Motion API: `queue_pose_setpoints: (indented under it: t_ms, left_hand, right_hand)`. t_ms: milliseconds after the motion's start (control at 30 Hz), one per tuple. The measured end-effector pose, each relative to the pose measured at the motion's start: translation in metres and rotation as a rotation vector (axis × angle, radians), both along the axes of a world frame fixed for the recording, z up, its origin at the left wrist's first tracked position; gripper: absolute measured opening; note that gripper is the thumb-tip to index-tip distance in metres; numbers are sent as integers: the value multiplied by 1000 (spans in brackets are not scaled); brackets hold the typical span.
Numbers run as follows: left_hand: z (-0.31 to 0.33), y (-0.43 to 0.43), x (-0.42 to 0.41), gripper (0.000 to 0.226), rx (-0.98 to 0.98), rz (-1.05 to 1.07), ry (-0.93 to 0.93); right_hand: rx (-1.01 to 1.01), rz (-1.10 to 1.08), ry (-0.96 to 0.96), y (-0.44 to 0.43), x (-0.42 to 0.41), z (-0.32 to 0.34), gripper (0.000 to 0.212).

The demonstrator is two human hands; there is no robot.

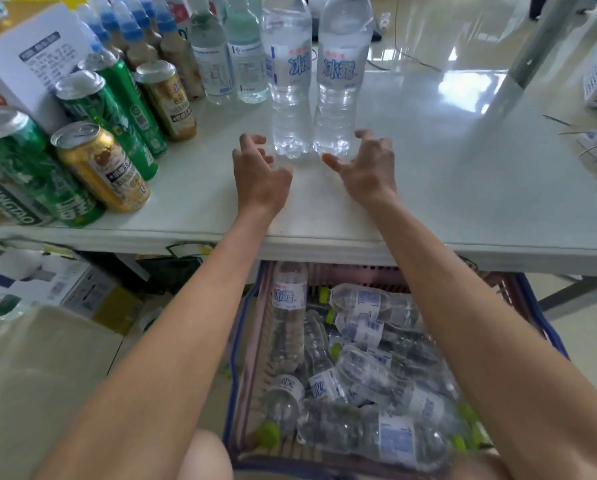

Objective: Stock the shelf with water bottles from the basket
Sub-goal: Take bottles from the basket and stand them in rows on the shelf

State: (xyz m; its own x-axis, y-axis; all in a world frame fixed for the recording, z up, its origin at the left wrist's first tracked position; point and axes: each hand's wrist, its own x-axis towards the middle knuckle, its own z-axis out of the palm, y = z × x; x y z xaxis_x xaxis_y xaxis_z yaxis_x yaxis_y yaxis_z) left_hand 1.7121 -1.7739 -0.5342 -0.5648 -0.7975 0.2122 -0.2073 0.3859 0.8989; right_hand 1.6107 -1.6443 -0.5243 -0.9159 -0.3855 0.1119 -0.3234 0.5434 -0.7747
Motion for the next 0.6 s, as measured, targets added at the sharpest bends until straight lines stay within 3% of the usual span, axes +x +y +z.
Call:
queue_pose_setpoints:
  t_ms: [67,133,267,367,500,600]
  left_hand:
    - [7,13,15,24,-140,-40,-3]
    - [15,31,43,8,-310,-284,-3]
    - [25,63,95,14,-443,-862,-192]
    - [10,84,103,13,-508,-1040,-514]
    - [-39,118,106,3,-593,-1185,-1021]
    - [-66,149,102,24,-599,-1118,-1334]
  right_hand:
    - [24,47,-53,15,3,8,61]
    - [26,126,-121,36,12,19,41]
    - [-7,297,68,81,51,27,8]
    - [37,444,87,109,78,26,10]
    - [395,667,-273,144,66,25,6]
    - [963,584,-590,178,41,-7,17]
